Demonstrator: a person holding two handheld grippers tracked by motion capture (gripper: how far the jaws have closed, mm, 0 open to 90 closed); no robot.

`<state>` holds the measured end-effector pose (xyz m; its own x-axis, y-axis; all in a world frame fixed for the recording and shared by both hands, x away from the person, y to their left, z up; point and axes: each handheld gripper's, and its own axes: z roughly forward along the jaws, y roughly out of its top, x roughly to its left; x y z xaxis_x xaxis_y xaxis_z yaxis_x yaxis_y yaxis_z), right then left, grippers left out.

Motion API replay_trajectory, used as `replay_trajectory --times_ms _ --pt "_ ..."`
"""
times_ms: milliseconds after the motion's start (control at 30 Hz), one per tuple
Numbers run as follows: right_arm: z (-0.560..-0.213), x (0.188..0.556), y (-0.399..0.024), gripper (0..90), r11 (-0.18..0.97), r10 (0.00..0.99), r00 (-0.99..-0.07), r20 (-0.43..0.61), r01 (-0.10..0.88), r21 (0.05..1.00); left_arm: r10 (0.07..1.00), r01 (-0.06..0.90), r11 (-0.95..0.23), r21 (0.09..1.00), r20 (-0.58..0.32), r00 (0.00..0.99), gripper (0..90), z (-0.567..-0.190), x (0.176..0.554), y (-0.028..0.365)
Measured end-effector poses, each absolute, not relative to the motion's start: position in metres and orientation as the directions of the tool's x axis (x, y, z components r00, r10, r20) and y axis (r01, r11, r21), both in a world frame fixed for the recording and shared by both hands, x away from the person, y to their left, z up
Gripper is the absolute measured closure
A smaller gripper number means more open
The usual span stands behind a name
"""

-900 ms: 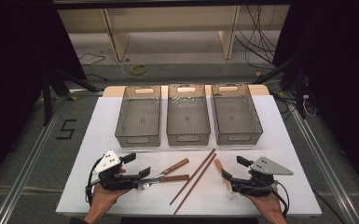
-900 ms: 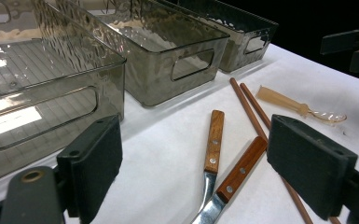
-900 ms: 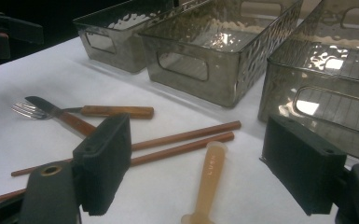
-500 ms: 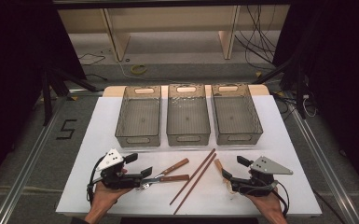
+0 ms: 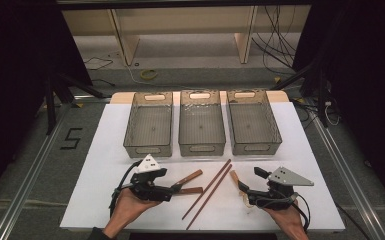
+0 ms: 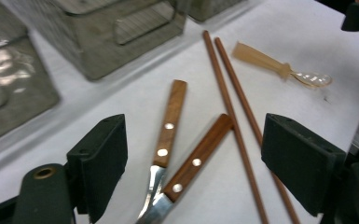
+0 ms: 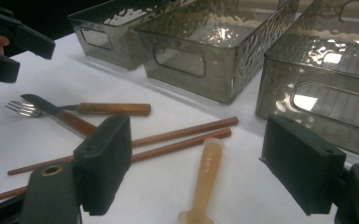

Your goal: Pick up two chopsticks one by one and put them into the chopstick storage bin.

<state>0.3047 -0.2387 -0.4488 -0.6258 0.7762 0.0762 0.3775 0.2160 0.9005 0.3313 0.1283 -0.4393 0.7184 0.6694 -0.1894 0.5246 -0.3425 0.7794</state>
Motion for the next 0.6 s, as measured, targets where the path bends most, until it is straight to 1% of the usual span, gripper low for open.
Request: replay_trajectory --times_ms 67,133,300,467,500,600 --pt "-0.449 0.305 -0.239 25.2 0.216 0.776 -0.626 0.076 0.377 0.901 0.663 0.531 -0.378 0.758 -0.179 0.727 23.3 -0.439 0.333 0.120" --pt "-0.449 0.304 -0.238 25.3 0.223 0.776 -0.627 0.070 0.377 0.899 0.653 0.537 -0.417 0.733 -0.170 0.738 27.8 -0.440 0.335 0.112" --pt "-0.450 0.305 -0.237 25.5 0.225 0.774 -0.629 0.074 0.382 0.896 0.646 0.547 -0.457 0.701 -0.161 0.747 33.3 -0.441 0.337 0.101" --pt "-0.450 0.305 -0.237 25.6 0.227 0.773 -0.630 0.074 0.385 0.895 0.633 0.545 -0.485 0.684 -0.156 0.759 35.6 -0.439 0.342 0.088" --pt "-0.450 0.305 -0.237 25.7 0.230 0.773 -0.631 0.074 0.386 0.893 0.628 0.544 -0.493 0.679 -0.156 0.763 37.8 -0.439 0.344 0.085" --pt "-0.450 0.305 -0.237 25.8 0.230 0.772 -0.631 0.074 0.387 0.893 0.615 0.542 -0.512 0.666 -0.156 0.773 40.2 -0.439 0.350 0.076"
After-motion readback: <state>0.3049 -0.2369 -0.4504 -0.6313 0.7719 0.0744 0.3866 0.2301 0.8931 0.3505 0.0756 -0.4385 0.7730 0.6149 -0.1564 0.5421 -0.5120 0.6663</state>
